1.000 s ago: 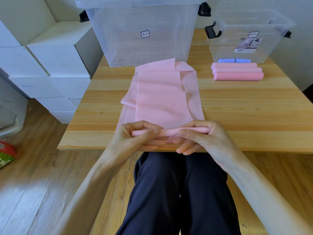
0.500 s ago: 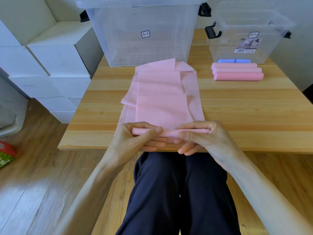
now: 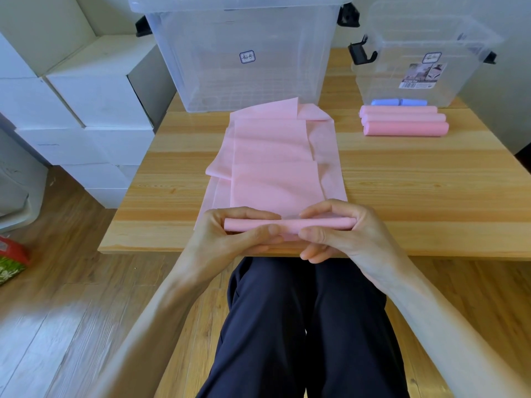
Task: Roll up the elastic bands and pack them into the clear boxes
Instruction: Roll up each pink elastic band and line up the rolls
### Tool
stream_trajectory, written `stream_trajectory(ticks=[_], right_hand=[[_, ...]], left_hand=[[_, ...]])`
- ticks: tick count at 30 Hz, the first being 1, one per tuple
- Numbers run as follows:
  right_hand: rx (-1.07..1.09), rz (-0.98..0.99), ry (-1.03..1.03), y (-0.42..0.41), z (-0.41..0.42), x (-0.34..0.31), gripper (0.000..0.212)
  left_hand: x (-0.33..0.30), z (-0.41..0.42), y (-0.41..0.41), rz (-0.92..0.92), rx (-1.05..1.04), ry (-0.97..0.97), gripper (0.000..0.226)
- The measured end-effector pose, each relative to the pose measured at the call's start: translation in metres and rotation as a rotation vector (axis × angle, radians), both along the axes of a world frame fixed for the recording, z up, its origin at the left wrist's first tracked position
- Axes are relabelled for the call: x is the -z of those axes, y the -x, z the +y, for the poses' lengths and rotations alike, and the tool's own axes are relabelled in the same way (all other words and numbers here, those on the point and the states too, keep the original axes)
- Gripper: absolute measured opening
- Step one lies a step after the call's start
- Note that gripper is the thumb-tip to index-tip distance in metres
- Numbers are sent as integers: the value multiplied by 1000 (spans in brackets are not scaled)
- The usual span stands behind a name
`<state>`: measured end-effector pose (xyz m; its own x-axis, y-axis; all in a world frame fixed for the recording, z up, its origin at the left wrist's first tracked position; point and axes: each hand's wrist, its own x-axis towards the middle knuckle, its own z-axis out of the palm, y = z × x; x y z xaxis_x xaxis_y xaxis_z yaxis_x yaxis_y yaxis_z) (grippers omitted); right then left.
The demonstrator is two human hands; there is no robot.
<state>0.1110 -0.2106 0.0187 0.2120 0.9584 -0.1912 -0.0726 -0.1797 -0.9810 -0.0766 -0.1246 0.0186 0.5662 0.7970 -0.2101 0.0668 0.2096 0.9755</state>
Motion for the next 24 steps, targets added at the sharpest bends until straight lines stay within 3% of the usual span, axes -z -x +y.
stream_trajectory(ticks=[6,12,24], right_hand=[[64,17,-28,5,6,-1,29],[36,5,-22,3,6,-2,28],[18,16,-16,5,5,-1,49]], left_hand=[[0,-5,-10,-107,-98,53,33],[-1,-3,-8,-85,-70,61,30],[1,-3,-5,-64,-88,69,31]])
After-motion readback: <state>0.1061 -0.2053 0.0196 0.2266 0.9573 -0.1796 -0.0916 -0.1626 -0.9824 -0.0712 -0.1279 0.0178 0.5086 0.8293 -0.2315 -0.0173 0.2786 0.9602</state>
